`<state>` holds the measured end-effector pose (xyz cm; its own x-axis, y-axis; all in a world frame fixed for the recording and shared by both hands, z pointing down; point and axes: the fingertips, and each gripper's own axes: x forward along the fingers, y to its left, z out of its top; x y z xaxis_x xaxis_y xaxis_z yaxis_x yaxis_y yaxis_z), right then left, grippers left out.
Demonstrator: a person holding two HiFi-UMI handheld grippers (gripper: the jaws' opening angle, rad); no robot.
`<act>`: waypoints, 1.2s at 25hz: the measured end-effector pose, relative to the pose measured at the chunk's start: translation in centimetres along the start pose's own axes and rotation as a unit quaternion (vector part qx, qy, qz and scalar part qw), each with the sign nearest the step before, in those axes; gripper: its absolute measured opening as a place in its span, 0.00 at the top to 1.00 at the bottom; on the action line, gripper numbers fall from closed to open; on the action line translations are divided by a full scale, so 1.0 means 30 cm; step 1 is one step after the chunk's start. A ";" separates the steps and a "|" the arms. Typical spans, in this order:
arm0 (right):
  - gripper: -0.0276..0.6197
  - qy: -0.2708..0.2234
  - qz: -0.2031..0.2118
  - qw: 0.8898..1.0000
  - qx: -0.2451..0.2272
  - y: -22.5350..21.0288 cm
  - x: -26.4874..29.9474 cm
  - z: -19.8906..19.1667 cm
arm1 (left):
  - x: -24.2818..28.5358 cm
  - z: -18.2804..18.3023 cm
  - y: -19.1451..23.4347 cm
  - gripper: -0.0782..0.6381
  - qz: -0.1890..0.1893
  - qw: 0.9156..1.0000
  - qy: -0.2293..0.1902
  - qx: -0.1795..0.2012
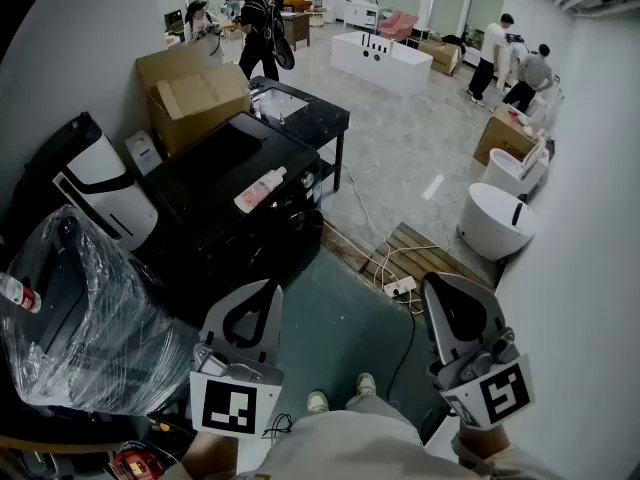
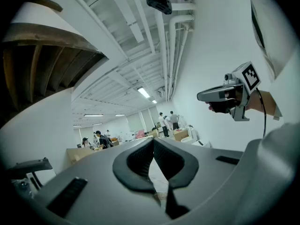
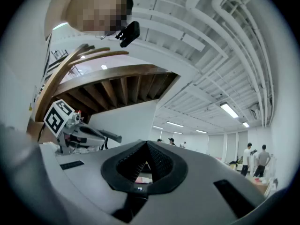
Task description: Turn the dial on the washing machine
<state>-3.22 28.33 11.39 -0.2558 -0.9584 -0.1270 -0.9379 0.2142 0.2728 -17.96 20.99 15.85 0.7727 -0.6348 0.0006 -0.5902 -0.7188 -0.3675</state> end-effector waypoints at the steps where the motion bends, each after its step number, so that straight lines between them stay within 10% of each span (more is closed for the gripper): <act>1: 0.91 -0.007 0.002 1.000 0.014 0.001 0.001 0.006 | 0.000 0.003 0.002 0.87 0.000 1.000 -0.003 -0.003; 11: 0.91 -0.003 0.006 0.999 0.051 0.048 0.009 -0.010 | -0.049 -0.009 0.040 0.87 0.006 0.996 -0.031 -0.080; 30: 0.91 0.022 -0.003 0.996 0.089 0.042 0.048 -0.096 | -0.006 -0.071 0.049 0.87 -0.024 0.995 -0.026 -0.091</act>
<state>-4.09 26.68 14.28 -0.2428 -0.9663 -0.0853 -0.9672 0.2344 0.0979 -19.47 19.43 17.29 0.8091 -0.5865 -0.0361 -0.5814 -0.7902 -0.1937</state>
